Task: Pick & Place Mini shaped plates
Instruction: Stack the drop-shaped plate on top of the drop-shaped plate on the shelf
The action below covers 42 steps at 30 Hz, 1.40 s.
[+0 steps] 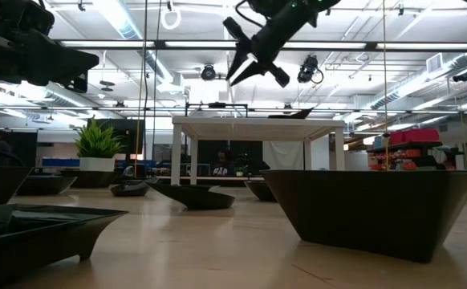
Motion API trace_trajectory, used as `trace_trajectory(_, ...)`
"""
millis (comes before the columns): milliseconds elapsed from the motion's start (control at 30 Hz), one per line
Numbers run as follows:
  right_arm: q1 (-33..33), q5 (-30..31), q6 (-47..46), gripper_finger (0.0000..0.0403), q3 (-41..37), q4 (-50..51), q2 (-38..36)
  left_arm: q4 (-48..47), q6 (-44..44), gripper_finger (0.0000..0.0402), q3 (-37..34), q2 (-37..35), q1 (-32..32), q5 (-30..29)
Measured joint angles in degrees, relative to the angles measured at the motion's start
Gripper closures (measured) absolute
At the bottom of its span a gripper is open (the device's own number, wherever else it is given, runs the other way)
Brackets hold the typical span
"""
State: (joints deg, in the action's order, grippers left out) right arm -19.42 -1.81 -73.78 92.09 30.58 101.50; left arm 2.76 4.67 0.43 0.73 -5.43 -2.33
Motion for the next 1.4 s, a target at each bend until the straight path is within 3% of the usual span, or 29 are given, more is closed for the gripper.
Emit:
trace_trajectory(700,5.4,-5.8,4.9,0.0333,-32.6,-2.1,-23.0,0.0,0.0,0.0399,0.0,0.0,0.0,0.0)
trace_trajectory(1100,10.6,-10.5,13.0,0.0333,-41.9,0.3,-32.2,0.0,0.0,0.0399,0.0,0.0,0.0,0.0)
trace_trajectory(1400,15.5,-12.8,14.3,0.0333,-44.3,6.3,-33.7,0.0,0.0,0.0399,0.0,0.0,0.0,0.0)
